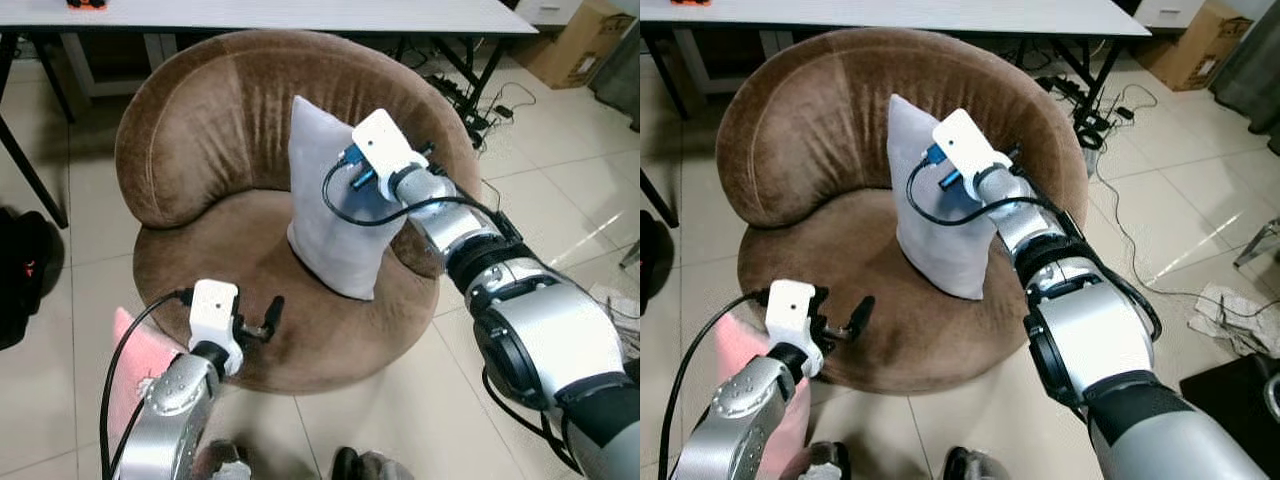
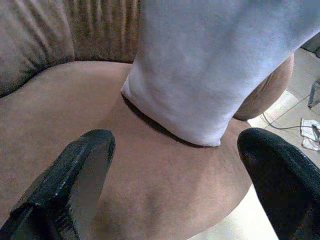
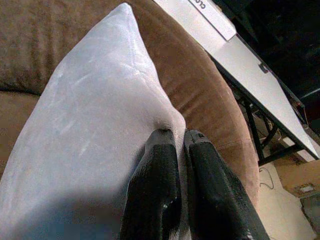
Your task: Move the pillow to the sofa from floor
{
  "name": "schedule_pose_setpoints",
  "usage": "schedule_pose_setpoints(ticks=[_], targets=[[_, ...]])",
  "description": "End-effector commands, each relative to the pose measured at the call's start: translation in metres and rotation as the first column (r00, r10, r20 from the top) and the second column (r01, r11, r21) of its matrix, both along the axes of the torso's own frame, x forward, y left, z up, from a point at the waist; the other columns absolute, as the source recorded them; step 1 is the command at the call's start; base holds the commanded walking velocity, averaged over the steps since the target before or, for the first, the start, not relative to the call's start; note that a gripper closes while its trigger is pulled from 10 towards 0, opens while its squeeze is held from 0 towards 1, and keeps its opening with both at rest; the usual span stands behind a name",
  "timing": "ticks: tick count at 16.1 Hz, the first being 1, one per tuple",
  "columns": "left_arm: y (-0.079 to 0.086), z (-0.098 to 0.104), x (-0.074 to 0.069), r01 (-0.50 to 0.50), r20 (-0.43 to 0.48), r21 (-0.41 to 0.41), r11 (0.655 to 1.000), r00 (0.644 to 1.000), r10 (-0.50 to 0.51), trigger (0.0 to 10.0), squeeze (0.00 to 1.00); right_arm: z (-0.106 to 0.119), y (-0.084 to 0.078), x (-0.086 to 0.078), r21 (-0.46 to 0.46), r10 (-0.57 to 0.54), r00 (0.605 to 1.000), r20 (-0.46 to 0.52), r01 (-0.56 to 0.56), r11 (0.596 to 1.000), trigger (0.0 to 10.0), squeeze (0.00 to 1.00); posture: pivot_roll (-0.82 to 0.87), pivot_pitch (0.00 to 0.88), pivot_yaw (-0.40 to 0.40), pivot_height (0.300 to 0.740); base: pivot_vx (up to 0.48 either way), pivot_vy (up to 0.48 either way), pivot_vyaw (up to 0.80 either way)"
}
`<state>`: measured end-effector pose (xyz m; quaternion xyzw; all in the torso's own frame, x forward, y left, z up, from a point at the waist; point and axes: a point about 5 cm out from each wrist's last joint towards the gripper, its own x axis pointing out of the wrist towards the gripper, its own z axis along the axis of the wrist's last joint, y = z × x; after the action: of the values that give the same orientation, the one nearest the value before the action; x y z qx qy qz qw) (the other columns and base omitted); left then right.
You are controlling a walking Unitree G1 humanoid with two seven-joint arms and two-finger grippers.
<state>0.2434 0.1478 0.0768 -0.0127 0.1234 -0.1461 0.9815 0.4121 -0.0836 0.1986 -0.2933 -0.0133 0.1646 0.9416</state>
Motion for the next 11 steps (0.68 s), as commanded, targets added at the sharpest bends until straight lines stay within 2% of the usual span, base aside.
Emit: schedule_pose_setpoints(ticks=[1,4,7,11], targets=[[-0.009,0.004,-0.002,0.015,-0.003,0.012,1.000,1.000,-0.015,10.0,0.00,0.010,-0.009,0.004,0.001,-0.035,0.999,0.023,0.035,0.999,10.0,0.00,0.25,0.149,-0.179,0.740,0.000,0.000,0.00],[-0.017,0.016,-0.002,0.005,0.019,0.028,1.000,1.000,-0.006,10.0,0.00,0.009,-0.008,0.003,-0.001,-0.034,0.999,0.017,0.034,0.999,10.0,0.00,0.25,0.149,-0.176,0.740,0.000,0.000,0.00],[-0.027,0.032,-0.003,0.014,0.041,0.046,0.999,0.999,-0.016,10.0,0.00,0.010,-0.007,0.004,-0.005,-0.034,0.999,0.018,0.034,0.999,10.0,0.00,0.25,0.149,-0.177,0.740,0.480,0.000,0.00],[-0.035,0.036,-0.005,0.025,0.030,0.043,0.999,0.999,-0.026,10.0,0.00,0.013,-0.006,0.004,-0.008,-0.037,0.999,0.025,0.037,0.999,10.0,0.00,0.25,0.153,-0.177,0.740,0.480,0.000,0.00]])
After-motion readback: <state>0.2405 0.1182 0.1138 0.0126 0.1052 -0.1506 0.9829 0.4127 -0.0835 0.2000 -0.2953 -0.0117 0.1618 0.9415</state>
